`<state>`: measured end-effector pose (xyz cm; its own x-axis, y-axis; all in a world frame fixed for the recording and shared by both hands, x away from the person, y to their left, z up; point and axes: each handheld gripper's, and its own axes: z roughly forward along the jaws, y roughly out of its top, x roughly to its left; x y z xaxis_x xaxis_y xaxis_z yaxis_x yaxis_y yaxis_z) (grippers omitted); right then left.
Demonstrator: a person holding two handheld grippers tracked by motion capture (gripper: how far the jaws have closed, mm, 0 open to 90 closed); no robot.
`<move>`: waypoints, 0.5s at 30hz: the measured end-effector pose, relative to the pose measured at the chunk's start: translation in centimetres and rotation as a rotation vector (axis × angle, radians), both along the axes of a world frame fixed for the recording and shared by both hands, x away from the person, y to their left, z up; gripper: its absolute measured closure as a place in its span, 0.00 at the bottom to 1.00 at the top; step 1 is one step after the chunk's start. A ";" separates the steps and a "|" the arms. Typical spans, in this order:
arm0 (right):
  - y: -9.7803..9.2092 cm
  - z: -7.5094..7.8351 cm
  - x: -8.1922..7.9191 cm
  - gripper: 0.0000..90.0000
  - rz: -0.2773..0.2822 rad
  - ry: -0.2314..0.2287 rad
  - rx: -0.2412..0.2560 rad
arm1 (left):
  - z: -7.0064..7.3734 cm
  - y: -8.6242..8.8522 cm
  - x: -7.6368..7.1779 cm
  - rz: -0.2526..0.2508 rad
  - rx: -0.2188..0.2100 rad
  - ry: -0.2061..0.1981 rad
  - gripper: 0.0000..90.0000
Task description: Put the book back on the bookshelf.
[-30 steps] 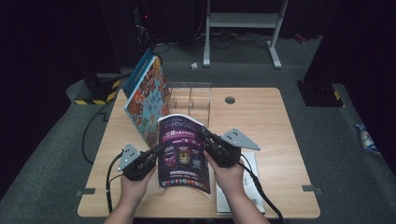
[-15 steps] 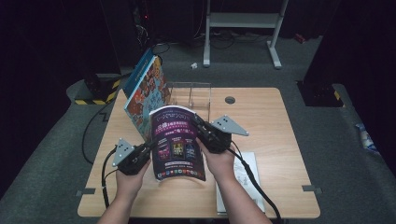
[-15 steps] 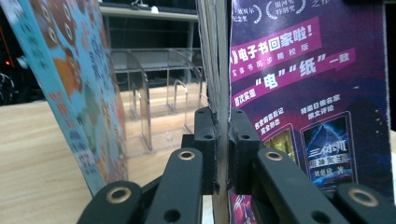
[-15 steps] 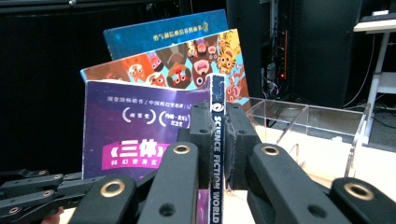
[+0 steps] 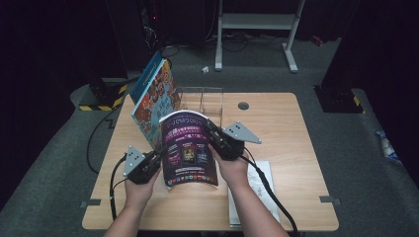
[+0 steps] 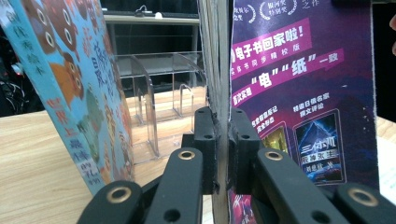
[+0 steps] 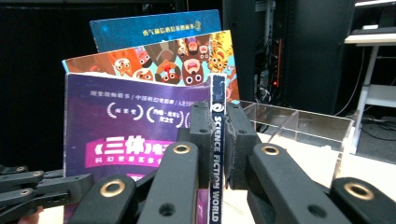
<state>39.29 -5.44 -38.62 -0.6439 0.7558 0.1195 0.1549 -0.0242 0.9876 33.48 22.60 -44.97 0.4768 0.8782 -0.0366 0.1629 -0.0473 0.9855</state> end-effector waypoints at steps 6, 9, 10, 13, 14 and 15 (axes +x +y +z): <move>-0.9 -0.3 -0.9 0.91 0.000 -0.002 0.024 | -0.1 -0.3 -0.8 -0.011 0.004 -0.030 0.94; -1.4 -0.4 -1.4 0.87 0.004 -0.001 0.028 | -0.2 -0.4 -1.4 -0.018 0.007 -0.058 0.94; -1.6 -0.5 -1.5 0.85 0.015 0.010 0.035 | -0.3 -0.5 -1.6 -0.016 0.009 -0.064 0.94; -1.6 -1.3 -1.6 0.84 0.043 0.047 0.028 | -0.3 -0.5 -1.9 -0.021 0.006 -0.072 0.94; -1.7 -1.6 -1.7 0.84 0.046 0.047 0.038 | -0.3 -0.5 -1.9 -0.022 0.005 -0.074 0.94; -1.7 -1.8 -1.8 0.84 0.051 0.054 0.043 | -0.3 -0.5 -2.0 -0.024 0.004 -0.076 0.94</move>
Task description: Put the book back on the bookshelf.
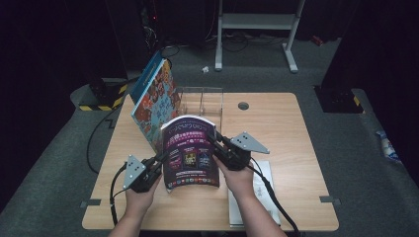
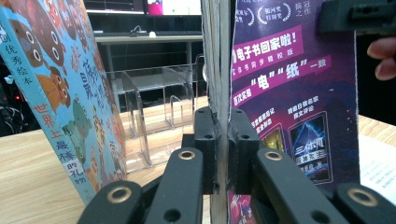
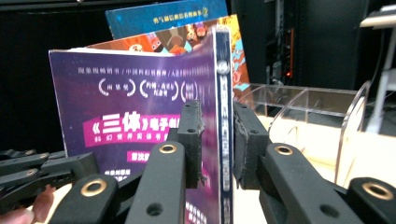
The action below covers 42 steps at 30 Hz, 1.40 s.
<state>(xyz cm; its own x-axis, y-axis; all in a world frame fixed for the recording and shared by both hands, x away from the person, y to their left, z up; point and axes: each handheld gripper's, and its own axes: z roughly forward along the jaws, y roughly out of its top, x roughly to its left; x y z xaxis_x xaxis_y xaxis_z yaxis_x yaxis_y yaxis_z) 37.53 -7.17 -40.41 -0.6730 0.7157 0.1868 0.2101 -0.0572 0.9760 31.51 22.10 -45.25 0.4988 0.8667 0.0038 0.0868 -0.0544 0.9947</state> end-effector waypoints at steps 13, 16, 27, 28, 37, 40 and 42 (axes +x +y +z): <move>-0.1 -1.6 -1.4 0.83 0.009 0.027 -0.048 | -0.1 0.2 -0.8 -0.010 -0.007 -0.015 0.94; -0.3 -1.9 -1.9 0.84 0.012 0.028 -0.048 | -0.2 0.3 -1.1 -0.011 -0.010 -0.016 0.94; -0.6 -2.4 -4.2 0.84 0.030 -0.005 -0.043 | -0.2 0.6 -2.6 -0.007 -0.031 -0.007 0.92; -0.7 -2.4 -4.4 0.84 0.036 -0.006 -0.043 | -0.2 0.6 -2.7 -0.006 -0.032 -0.004 0.92; -1.2 -3.0 -5.9 0.84 0.070 -0.020 -0.031 | -0.1 0.6 -3.9 0.010 -0.029 0.009 0.88; -1.2 -3.0 -6.3 0.89 0.078 -0.038 -0.049 | -0.1 0.6 -4.0 0.016 -0.031 0.021 0.85; -1.1 -3.0 -6.6 0.91 0.071 -0.058 -0.069 | -0.1 0.6 -3.8 0.026 -0.034 0.037 0.80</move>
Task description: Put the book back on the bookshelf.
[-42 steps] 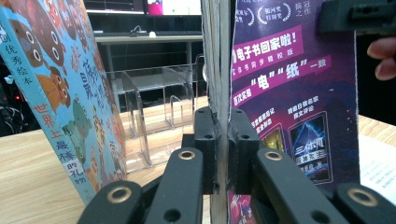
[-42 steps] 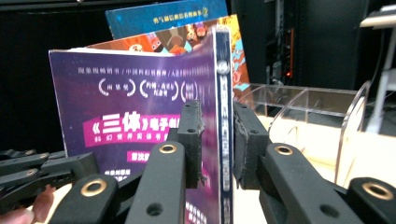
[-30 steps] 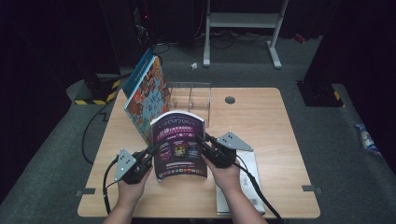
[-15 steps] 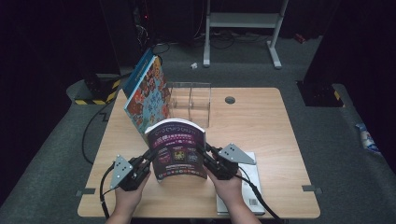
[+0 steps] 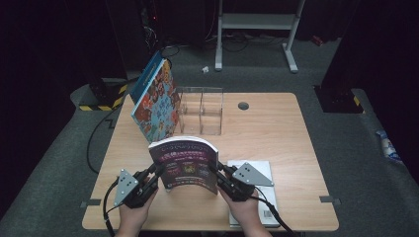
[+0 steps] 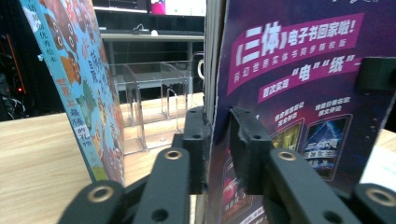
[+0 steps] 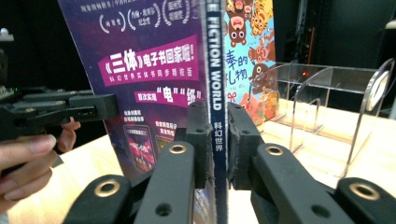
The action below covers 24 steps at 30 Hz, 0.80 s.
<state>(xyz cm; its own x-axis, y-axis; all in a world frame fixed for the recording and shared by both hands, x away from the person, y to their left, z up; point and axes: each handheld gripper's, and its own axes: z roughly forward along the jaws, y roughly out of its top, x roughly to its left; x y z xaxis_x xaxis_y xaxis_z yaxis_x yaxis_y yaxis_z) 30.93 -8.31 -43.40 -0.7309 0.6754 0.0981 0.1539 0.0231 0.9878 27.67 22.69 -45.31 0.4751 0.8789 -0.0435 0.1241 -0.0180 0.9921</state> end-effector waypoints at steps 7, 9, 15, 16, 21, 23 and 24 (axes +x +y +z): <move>0.2 -0.1 -0.4 0.93 -0.041 -0.053 -0.034 | -0.1 0.1 0.5 0.005 -0.013 0.034 0.71; 0.4 -0.1 -0.4 0.93 -0.064 -0.059 -0.032 | 0.0 -0.1 0.5 -0.005 -0.010 0.035 0.70; 0.0 0.4 0.0 0.93 -0.122 -0.085 -0.003 | 0.4 -0.8 1.0 -0.031 -0.007 0.039 0.66; 0.1 0.5 0.0 0.93 -0.128 -0.091 0.000 | 0.5 -0.9 1.1 -0.032 -0.007 0.037 0.66; 0.4 1.1 0.7 0.93 -0.159 -0.108 0.026 | 0.8 -1.2 1.3 -0.033 -0.006 0.032 0.66; 0.5 1.5 1.0 0.93 -0.178 -0.121 0.039 | 0.8 -1.2 1.4 -0.033 -0.006 0.030 0.66; 0.6 1.7 1.2 0.93 -0.189 -0.129 0.050 | 0.8 -1.2 1.4 -0.033 -0.004 0.029 0.66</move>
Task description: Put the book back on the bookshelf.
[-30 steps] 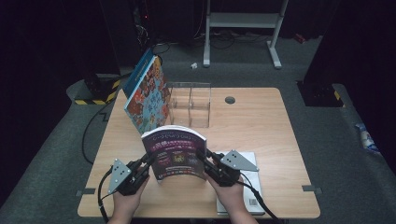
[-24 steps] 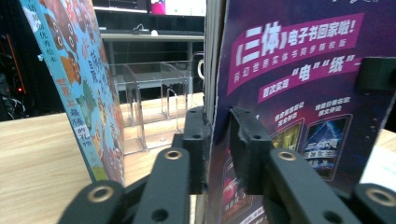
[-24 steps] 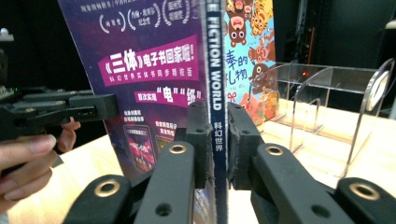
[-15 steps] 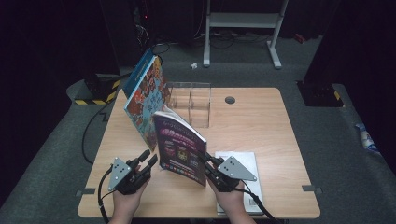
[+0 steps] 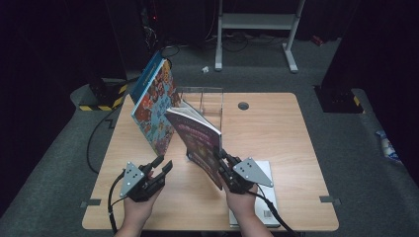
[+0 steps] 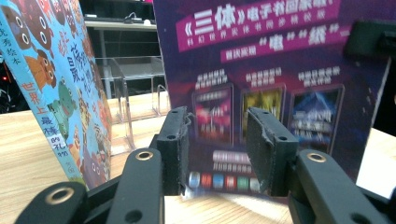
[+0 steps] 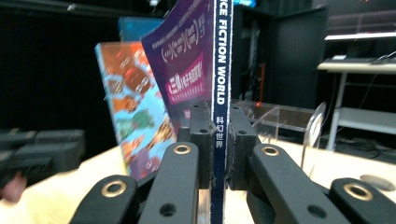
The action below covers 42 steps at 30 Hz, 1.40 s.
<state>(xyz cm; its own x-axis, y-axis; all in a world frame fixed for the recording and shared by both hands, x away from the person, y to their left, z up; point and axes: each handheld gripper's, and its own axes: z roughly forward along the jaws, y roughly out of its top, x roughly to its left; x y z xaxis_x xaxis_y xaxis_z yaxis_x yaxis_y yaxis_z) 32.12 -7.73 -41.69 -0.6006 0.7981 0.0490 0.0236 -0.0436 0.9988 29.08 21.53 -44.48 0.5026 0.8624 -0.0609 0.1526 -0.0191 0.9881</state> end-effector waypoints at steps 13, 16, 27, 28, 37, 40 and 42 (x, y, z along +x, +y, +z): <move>1.5 -1.5 1.2 0.93 -0.026 -0.022 0.002 | -0.3 0.3 0.3 -0.005 0.001 0.014 0.66; 1.3 -1.8 1.0 0.93 -0.027 -0.011 -0.002 | -0.1 0.1 0.3 -0.015 0.001 0.015 0.64; 0.0 -3.1 -0.3 0.91 -0.059 -0.008 -0.021 | 0.8 -2.3 0.6 -0.087 0.007 0.011 0.51; 0.0 -3.1 -0.4 0.91 -0.062 -0.004 -0.023 | 1.0 -2.5 0.6 -0.093 0.006 0.010 0.50; 0.6 -3.5 -0.9 0.90 -0.042 0.020 -0.060 | 2.3 -4.6 0.7 -0.140 -0.004 -0.008 0.42; 1.0 -3.7 -1.2 0.90 -0.039 0.018 -0.063 | 2.8 -5.5 0.8 -0.172 -0.003 -0.007 0.39; 1.2 -3.6 -1.3 0.90 -0.035 0.022 -0.064 | 3.1 -6.3 0.9 -0.195 -0.007 -0.010 0.36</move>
